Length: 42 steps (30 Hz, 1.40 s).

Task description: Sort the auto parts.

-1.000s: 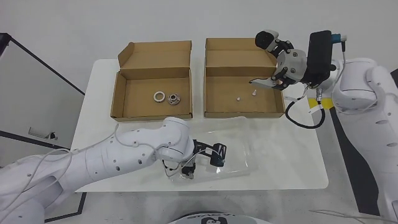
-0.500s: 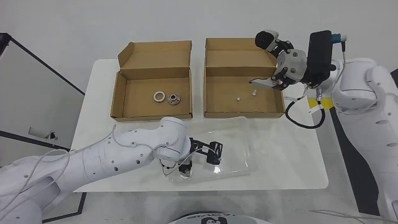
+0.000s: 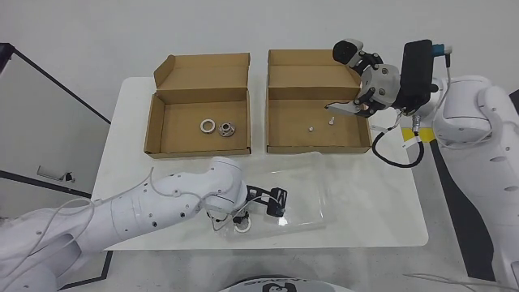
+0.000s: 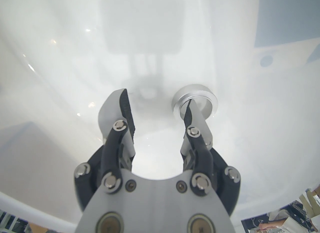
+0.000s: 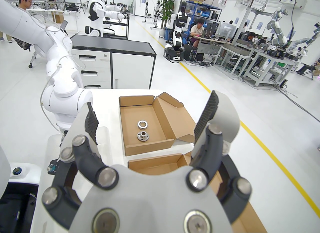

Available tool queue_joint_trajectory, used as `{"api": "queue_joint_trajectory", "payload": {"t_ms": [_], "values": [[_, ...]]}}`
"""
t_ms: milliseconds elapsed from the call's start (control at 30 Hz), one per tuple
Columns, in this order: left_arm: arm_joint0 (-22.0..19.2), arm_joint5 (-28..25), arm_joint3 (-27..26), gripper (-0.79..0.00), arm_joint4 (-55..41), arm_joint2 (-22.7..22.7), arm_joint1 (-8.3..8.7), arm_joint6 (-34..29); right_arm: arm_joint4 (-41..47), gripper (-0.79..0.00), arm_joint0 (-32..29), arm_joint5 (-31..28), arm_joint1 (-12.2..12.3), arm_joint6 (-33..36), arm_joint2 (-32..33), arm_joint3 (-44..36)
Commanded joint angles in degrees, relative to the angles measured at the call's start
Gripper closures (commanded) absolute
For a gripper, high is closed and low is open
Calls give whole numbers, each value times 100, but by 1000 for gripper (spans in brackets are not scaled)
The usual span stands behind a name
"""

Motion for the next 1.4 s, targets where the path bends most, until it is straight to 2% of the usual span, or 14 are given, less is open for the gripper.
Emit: {"api": "queue_joint_trajectory", "payload": {"t_ms": [0, 167, 333, 500, 767, 1067, 1367], "values": [[4, -2, 19, -419, 13, 0, 0, 2, 0, -785, 0, 0, 0, 0, 0, 0], [-87, 67, 49, -369, -45, 0, -20, -65, 0, -785, 0, 0, 0, 0, 0, 0], [-241, 141, 65, -354, -252, 0, -70, -139, 0, -785, 0, 0, 0, 0, 0, 0], [-213, 166, 106, -357, -299, 0, -95, -165, 0, -785, 0, 0, 0, 0, 0, 0], [-311, 156, -119, -345, -599, 0, 16, -156, 0, -785, 0, 0, 0, 0, 0, 0], [-49, 117, -157, -326, -330, 0, 122, -118, 0, -785, 0, 0, 0, 0, 0, 0], [110, -57, 118, -305, -4, 0, 37, 57, 0, -785, 0, 0, 0, 0, 0, 0]]}}
